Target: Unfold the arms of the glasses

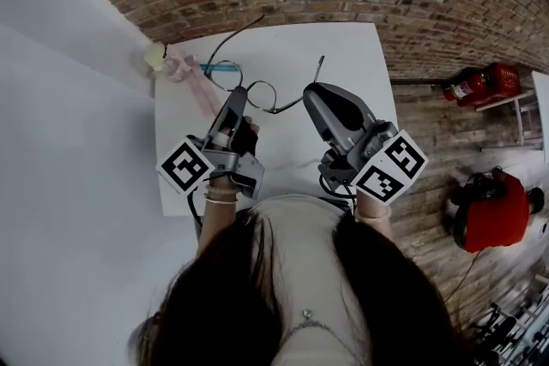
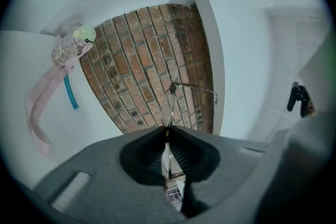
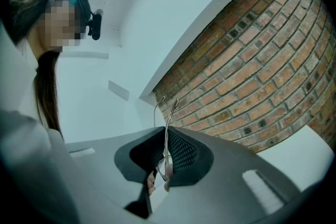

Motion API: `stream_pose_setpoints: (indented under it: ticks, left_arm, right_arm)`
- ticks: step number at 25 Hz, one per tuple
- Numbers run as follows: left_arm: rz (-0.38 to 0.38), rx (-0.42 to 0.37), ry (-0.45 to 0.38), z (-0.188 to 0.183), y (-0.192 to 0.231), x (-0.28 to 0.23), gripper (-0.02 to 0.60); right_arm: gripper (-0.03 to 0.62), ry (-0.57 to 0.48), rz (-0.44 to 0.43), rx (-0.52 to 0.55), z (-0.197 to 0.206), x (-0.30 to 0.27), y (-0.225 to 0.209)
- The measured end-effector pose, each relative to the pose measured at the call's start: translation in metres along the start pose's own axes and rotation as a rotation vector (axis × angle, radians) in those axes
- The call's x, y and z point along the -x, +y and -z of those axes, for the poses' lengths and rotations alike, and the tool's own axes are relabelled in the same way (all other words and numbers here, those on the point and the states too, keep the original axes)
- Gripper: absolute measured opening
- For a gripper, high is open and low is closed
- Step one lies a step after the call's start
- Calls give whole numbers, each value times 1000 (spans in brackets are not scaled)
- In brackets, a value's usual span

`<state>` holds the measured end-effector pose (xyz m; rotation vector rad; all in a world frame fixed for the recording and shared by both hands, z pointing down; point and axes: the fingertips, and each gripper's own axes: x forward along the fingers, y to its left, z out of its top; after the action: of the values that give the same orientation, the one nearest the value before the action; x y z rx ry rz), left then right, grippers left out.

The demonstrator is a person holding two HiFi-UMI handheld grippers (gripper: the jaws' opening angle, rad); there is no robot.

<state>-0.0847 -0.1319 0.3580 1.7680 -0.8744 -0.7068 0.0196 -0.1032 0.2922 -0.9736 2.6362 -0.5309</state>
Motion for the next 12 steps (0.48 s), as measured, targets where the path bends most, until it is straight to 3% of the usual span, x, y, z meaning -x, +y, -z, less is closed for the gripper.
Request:
stream_pose_setpoints:
  ticks: [12]
  left_arm:
    - [-8,-31,3,1,0,0,23]
  right_arm:
    - [32,0,-13,19,-2,1,3]
